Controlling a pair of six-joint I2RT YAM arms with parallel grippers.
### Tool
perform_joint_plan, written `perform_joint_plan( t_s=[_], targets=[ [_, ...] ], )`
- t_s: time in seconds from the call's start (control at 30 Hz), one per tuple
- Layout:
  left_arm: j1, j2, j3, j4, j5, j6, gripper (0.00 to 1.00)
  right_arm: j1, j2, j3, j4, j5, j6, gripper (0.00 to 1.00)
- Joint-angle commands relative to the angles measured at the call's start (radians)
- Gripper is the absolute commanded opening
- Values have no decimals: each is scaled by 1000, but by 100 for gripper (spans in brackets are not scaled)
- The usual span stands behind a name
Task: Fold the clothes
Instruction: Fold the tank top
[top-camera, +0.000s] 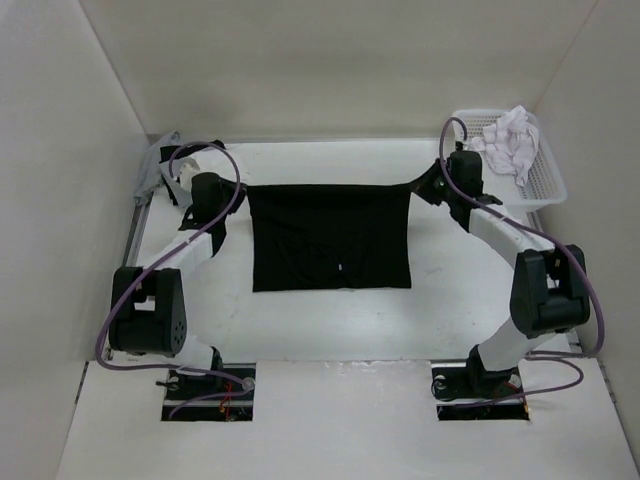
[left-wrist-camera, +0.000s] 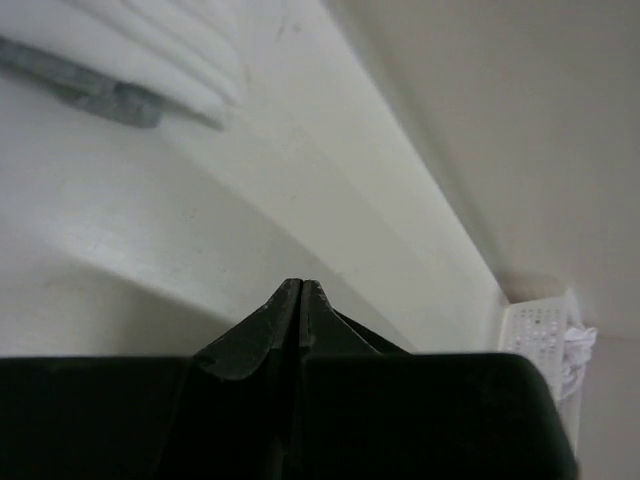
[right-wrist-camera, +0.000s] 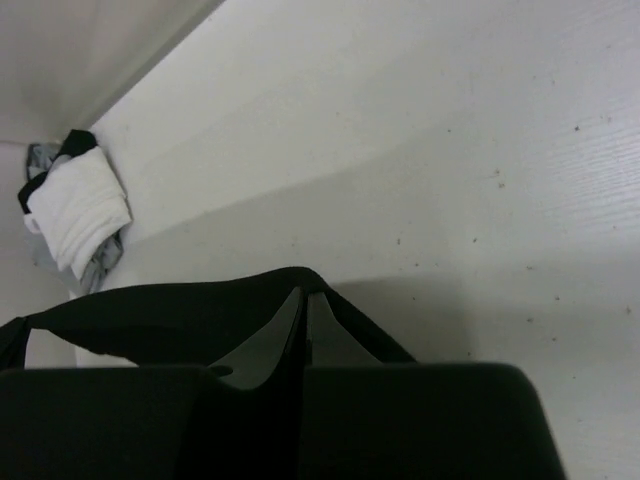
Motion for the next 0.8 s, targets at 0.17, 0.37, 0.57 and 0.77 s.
perform_joint_plan(
  t_s=[0.17,0.37,0.57,0.77],
  targets=[
    [-42,-202,-217,175,-26,-4,0,41,-205,-261,160,29,17,1],
    [-25,-322,-408,212,25,3,0,73,-332,-468,216,43,48,1],
    [-30,-465,-549,200,65,21,0,108,-469,-622,219,107,68,1],
    [-22,-618,-661,152,91,16,0,122,-582,-746,201,127,109,1]
  ],
)
